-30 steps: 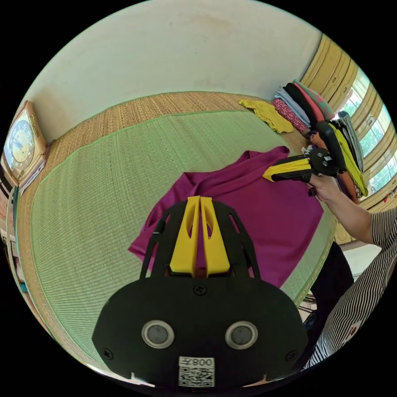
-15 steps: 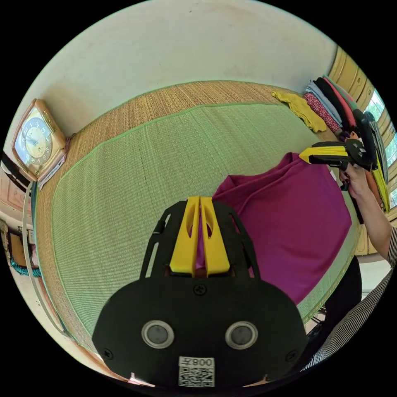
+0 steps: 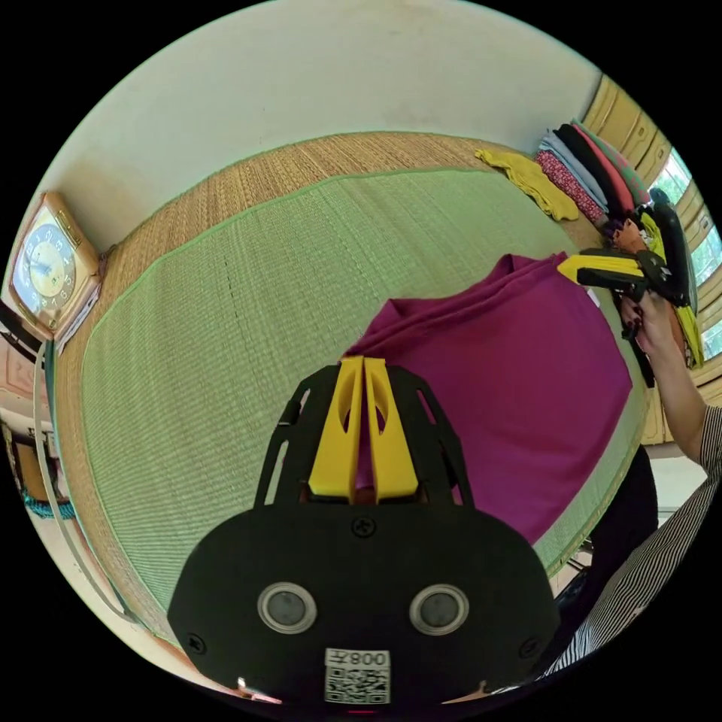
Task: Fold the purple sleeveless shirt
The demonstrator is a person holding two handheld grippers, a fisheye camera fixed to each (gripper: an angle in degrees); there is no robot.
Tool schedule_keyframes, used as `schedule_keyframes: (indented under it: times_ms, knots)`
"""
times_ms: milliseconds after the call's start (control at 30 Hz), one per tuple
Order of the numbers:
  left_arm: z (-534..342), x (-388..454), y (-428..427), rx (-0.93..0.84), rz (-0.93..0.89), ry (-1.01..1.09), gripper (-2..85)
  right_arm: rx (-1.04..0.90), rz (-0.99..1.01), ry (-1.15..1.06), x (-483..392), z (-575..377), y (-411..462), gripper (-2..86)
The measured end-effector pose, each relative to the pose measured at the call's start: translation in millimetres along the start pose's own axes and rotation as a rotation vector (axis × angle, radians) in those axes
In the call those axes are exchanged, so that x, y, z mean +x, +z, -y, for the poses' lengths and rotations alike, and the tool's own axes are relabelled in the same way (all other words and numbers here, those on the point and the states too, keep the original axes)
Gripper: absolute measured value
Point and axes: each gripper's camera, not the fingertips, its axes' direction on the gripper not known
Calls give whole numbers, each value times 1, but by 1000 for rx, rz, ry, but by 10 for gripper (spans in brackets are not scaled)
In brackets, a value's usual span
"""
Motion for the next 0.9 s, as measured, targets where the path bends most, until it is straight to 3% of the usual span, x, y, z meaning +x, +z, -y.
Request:
schedule_keyframes:
  times_ms: [333,467,667,800,900]
  knots:
    - [-42,-9,-20,87,72,3,1,-36,-53,111,39,-59,5,1]
    - [-59,-30,4,-12,86,-56,1,-24,-103,160,60,-63,14,1]
    - [-79,-64,-2,88,2,-176,0,-59,-49,204,80,-72,36,1]
    - [-93,-89,19,21,-54,-239,1,-38,-22,235,89,-84,41,1]
    - [-112,-105,9,104,-115,-310,2,-19,-13,249,96,-90,34,2]
